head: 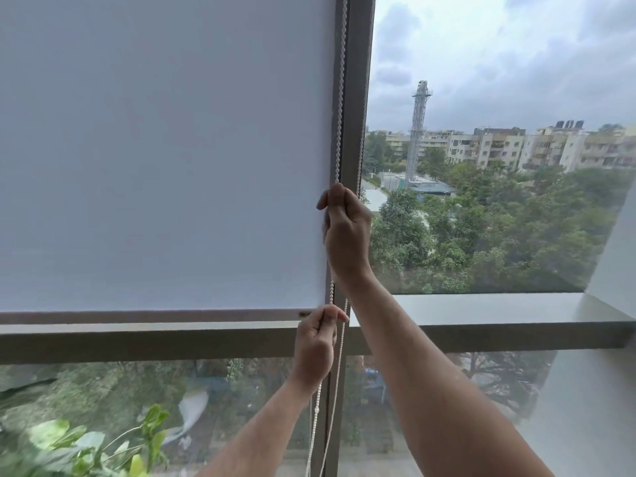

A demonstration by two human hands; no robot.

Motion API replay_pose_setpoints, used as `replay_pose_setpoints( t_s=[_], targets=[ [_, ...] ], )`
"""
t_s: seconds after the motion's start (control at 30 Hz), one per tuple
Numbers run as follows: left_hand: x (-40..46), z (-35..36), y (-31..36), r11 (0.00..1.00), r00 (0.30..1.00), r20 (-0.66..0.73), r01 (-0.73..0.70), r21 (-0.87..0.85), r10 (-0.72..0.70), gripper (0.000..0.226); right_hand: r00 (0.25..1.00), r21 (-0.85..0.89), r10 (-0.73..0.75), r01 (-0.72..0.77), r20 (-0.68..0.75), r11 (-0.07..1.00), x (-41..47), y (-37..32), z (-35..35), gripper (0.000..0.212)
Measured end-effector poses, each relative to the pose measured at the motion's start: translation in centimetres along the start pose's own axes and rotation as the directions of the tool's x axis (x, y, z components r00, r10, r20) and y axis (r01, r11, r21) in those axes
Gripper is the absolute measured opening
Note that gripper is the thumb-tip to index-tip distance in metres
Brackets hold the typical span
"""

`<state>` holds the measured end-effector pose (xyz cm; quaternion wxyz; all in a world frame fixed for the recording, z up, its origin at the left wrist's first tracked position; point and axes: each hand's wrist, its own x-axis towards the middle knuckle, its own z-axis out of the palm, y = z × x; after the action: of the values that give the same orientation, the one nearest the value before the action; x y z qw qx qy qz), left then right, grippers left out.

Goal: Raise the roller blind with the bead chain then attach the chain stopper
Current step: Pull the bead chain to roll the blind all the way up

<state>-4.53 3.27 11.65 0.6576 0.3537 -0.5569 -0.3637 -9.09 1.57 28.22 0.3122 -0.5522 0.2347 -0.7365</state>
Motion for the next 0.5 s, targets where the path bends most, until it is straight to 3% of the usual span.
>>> replay_pose_setpoints(
  t_s=[0.13, 0.3, 0.4, 0.5],
  targets=[
    [0.6, -1.4, 0.3, 1.000, 0.996, 0.083, -0.014, -0.013, 0.015, 0.037, 0.999, -0.029, -0.054, 0.054, -0.005, 0.998, 0.1, 0.6, -0.5, 0.038],
    [3.7, -2.8, 1.9, 0.993, 0.992, -0.074, 0.101, -0.067, -0.106, 0.066, 1.000, -0.143, -0.011, 0.010, -0.005, 0.990, -2.4, 3.5, -2.3, 0.038],
    [5.6, -2.7, 4.8, 0.997, 0.997, -0.075, 0.011, -0.072, -0.016, 0.052, 0.998, -0.144, 0.060, -0.060, 0.002, 0.988, -4.6, 5.7, -3.4, 0.038],
    [7.5, -1.6, 9.1, 0.983, 0.994, 0.016, -0.107, -0.152, 0.111, 0.038, 0.997, -0.144, 0.077, -0.076, -0.002, 0.987, -5.7, 6.6, -3.9, 0.036]
  ],
)
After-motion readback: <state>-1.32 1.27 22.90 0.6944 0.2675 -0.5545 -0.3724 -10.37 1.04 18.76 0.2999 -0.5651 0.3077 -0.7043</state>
